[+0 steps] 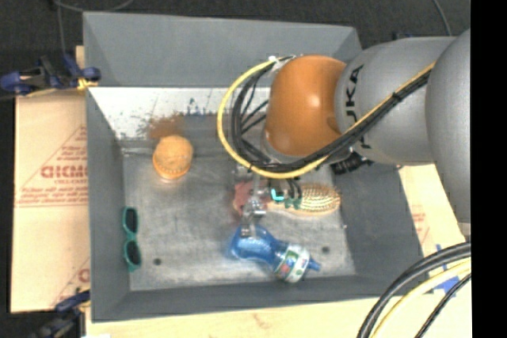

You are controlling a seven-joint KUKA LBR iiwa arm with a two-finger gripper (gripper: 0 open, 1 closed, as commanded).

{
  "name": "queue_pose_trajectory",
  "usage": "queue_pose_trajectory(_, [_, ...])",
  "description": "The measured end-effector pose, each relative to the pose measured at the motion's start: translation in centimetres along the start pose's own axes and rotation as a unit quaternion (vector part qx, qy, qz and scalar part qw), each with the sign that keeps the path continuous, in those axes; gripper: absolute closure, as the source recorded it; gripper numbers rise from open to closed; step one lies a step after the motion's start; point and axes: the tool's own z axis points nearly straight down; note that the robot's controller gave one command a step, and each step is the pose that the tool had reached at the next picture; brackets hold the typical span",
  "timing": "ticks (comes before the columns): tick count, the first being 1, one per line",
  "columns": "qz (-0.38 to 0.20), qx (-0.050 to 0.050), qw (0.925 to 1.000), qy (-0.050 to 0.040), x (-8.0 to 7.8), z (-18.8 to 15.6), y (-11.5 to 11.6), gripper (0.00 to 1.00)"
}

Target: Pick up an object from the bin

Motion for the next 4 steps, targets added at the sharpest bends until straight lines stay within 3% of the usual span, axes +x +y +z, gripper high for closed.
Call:
queue_pose_trajectory(1, [0.001,0.0,1.0,-0.0037,-0.2,-0.4,0.0,0.0])
queue_pose_trajectory(2, [-0.04,0.0,0.9991,-0.01,-5.9,6.4,-3.7,1.0])
queue_pose_trajectory(3, [-0.04,0.0,0.9991,-0.0099,-5.9,6.4,-3.7,1.0])
queue_pose_trajectory(4, [-0.07,0.001,0.9976,-0.0009,-4.8,2.0,-5.3,1.0])
